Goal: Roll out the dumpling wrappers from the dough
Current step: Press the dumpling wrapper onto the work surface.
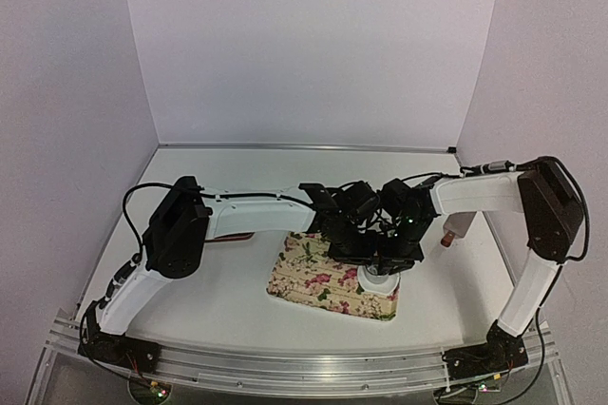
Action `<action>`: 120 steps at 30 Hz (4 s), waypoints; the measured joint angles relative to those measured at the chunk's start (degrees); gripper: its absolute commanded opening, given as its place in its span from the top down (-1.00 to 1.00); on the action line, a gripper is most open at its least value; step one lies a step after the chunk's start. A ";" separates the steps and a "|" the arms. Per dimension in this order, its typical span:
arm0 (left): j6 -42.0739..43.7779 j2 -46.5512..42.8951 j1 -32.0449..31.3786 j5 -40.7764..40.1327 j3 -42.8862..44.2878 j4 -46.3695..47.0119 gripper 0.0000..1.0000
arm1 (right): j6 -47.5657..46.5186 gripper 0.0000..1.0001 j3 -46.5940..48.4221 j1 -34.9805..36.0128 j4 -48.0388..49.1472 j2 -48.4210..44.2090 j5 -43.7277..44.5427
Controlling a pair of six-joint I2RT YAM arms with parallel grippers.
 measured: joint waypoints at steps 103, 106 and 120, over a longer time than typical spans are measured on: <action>-12.54 -36.94 8.70 -14.52 -47.19 3.23 -0.55 | 2.22 -0.66 9.88 10.38 -14.83 -0.61 13.97; -12.24 -36.93 8.84 -14.27 -47.16 3.25 -0.56 | 2.52 -0.66 9.97 10.44 -14.81 0.09 13.97; -10.78 -36.44 9.03 -11.91 -47.12 3.23 -0.56 | 4.87 -0.52 11.10 11.21 -14.20 5.78 16.43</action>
